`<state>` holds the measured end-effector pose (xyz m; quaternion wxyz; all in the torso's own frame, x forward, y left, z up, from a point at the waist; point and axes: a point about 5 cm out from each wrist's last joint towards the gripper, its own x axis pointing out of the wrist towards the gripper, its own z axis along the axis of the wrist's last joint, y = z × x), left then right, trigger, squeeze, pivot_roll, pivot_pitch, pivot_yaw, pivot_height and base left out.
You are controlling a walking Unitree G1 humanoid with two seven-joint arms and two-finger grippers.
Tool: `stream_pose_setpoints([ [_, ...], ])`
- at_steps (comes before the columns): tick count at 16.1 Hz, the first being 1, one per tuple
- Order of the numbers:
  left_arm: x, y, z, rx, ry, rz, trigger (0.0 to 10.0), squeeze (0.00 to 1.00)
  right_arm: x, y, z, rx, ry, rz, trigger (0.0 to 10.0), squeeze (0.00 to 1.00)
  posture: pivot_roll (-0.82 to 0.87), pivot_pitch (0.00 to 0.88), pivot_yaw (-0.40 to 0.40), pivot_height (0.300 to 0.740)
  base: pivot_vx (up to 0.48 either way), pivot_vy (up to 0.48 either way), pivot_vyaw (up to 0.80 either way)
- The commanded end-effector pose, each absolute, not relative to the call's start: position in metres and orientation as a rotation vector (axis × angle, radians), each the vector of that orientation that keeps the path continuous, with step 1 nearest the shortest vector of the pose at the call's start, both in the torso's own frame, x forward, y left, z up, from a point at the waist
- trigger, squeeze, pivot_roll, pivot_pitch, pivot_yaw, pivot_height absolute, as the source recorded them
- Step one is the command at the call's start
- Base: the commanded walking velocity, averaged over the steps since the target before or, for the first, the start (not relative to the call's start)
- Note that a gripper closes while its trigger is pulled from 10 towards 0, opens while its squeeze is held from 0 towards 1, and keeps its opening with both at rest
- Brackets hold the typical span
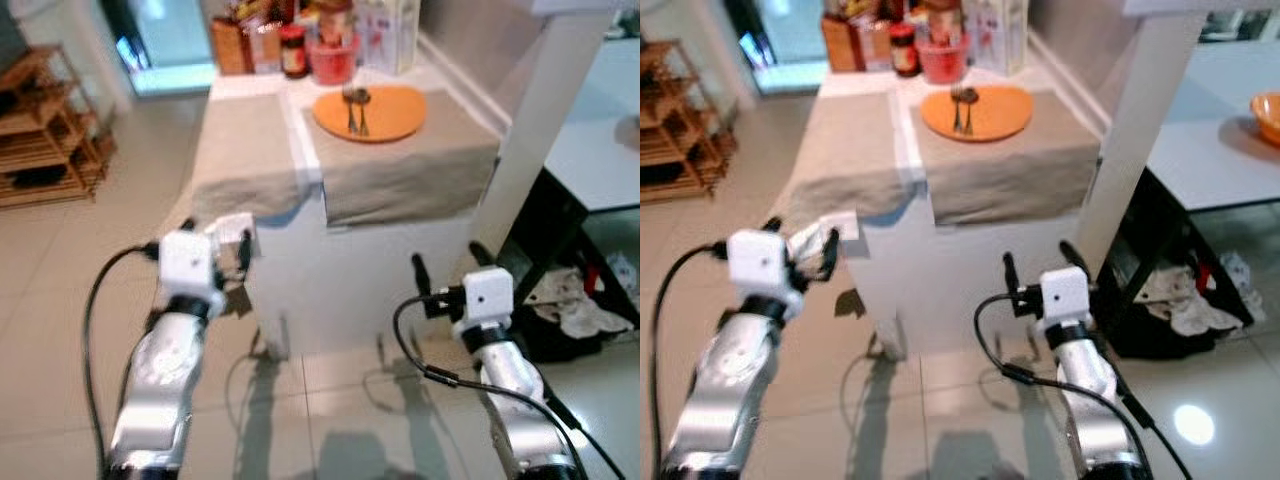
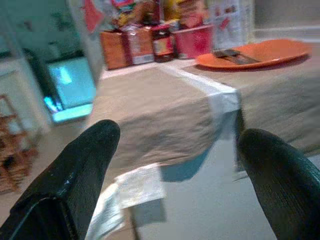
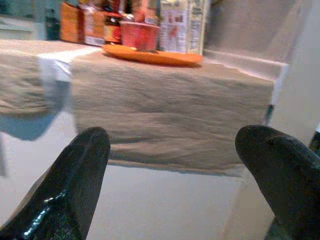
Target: Setting the table
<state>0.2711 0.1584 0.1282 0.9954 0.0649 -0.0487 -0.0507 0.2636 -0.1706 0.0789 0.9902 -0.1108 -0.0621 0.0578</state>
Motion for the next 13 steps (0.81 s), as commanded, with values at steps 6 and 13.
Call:
stream_pose_setpoints([
  [6, 0.2709, 0.1574, 0.1275, 0.150, -0.082, -0.105, 10.0, 0.00, 0.2667, -0.1657, 0.0837, -0.240, -0.132, 0.134, 10.0, 1.00, -0.10, 0.000, 0.065, 0.736, 0.450, 0.000, 0.00],
  [13, 0.2732, 0.1571, 0.1246, 0.178, -0.063, -0.084, 10.0, 0.00, 0.2672, -0.1651, 0.0886, -0.259, -0.144, 0.127, 10.0, 0.00, -0.10, 0.000, 0.066, 0.736, 0.064, -0.067, 0.00],
])
